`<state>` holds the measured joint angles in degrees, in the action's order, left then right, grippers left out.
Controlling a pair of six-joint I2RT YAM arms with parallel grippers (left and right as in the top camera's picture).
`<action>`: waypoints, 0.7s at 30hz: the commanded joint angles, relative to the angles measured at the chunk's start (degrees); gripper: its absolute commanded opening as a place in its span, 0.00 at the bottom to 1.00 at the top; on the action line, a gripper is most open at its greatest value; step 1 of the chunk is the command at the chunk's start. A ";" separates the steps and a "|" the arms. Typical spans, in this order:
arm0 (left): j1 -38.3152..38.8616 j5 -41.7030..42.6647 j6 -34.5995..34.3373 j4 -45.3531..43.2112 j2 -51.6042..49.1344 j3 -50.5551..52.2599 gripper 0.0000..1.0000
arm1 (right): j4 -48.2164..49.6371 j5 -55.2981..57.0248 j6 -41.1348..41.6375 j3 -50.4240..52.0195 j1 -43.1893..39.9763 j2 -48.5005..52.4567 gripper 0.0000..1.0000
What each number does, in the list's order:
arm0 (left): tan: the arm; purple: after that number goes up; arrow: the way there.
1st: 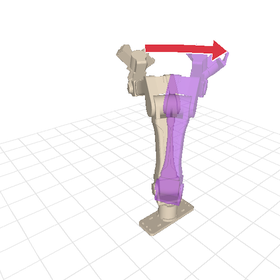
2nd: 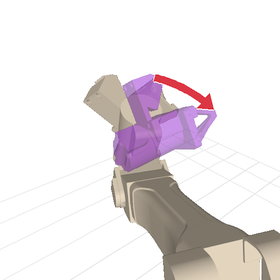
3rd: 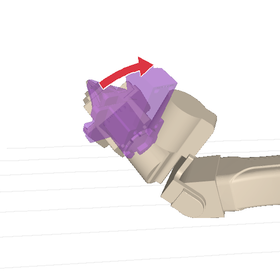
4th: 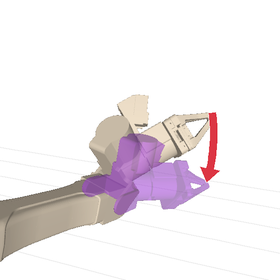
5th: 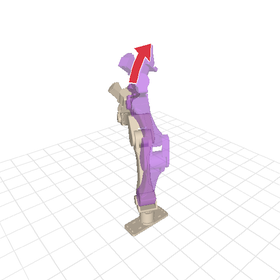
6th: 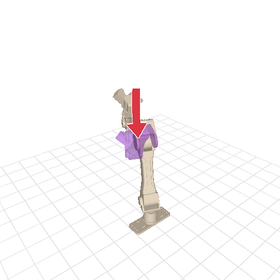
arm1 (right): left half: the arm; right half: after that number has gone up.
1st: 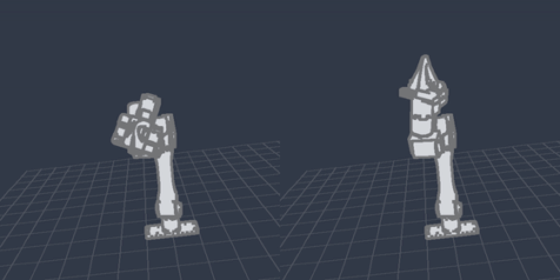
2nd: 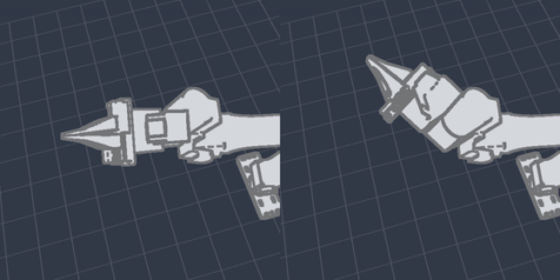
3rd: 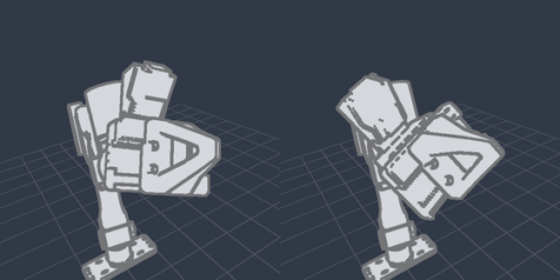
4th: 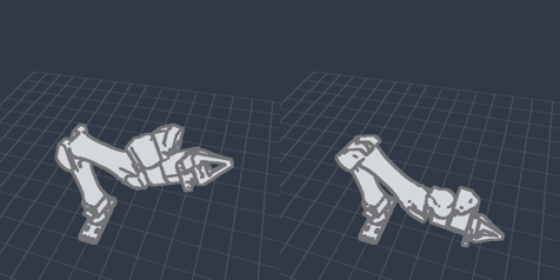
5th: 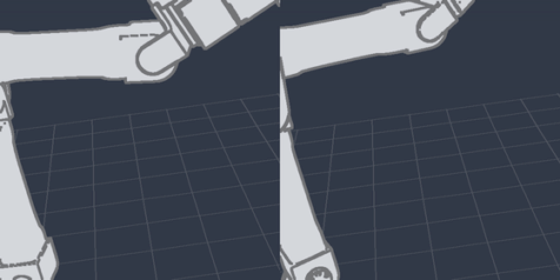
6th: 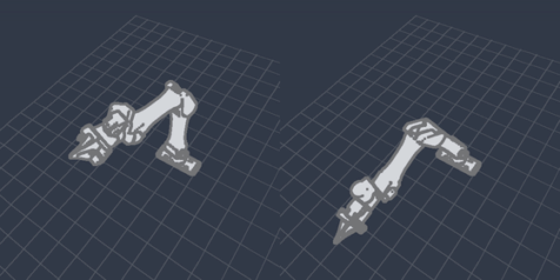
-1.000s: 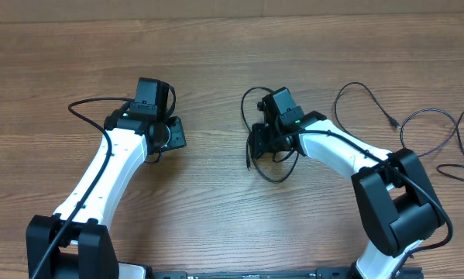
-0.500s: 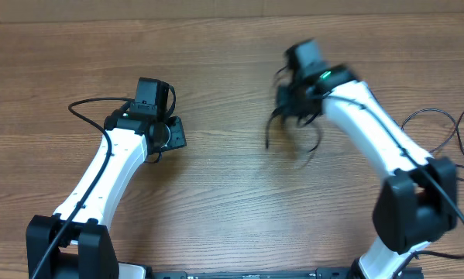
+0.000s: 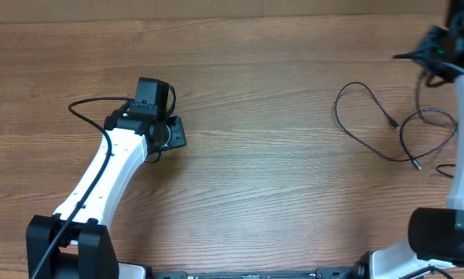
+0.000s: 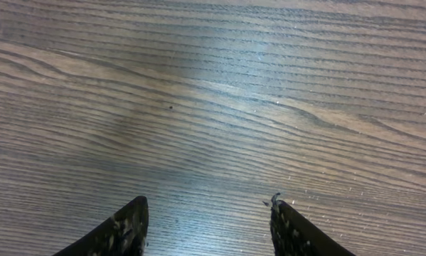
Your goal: Untangle cables
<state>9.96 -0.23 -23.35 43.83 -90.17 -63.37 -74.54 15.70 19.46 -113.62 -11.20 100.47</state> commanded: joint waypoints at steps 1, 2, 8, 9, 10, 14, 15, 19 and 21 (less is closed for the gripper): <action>0.22 0.26 1.51 -0.31 -0.48 -0.39 0.55 | -2.34 -5.38 -0.28 -0.66 -2.38 -0.17 0.04; 0.22 0.26 1.51 -0.37 -0.48 -0.39 0.55 | -3.13 -6.34 -0.28 -0.50 -2.86 -0.15 0.04; 0.20 0.24 2.27 -1.03 -0.46 -0.46 0.65 | -3.91 -14.34 -2.27 -0.11 -2.75 -0.15 1.00; 0.20 0.20 2.64 -1.09 -0.42 -0.63 0.68 | -3.78 -17.49 -4.70 -0.11 -2.47 -0.15 1.00; 0.20 0.20 2.95 -1.07 -0.35 -0.98 0.69 | -3.76 -20.17 -6.91 -0.11 -2.14 -0.15 1.00; 0.20 -0.20 5.20 -1.01 0.09 -3.23 0.74 | -2.93 -30.93 -13.33 -0.07 0.76 -0.15 1.00; 0.20 -0.24 5.86 -1.01 0.09 -4.09 0.75 | -2.75 -32.89 -14.97 -0.07 1.77 -0.15 1.00; 0.15 -0.42 6.69 -0.33 0.09 -7.54 0.85 | -2.54 -34.64 -19.28 -0.02 7.28 -0.04 1.00; 0.07 -0.66 6.67 1.03 0.09 -9.31 0.95 | -2.67 -33.09 -19.96 0.07 10.36 0.22 1.00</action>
<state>9.96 -0.27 -18.02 43.88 -90.17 -69.47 -77.25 -14.90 4.12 -113.62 -4.34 100.60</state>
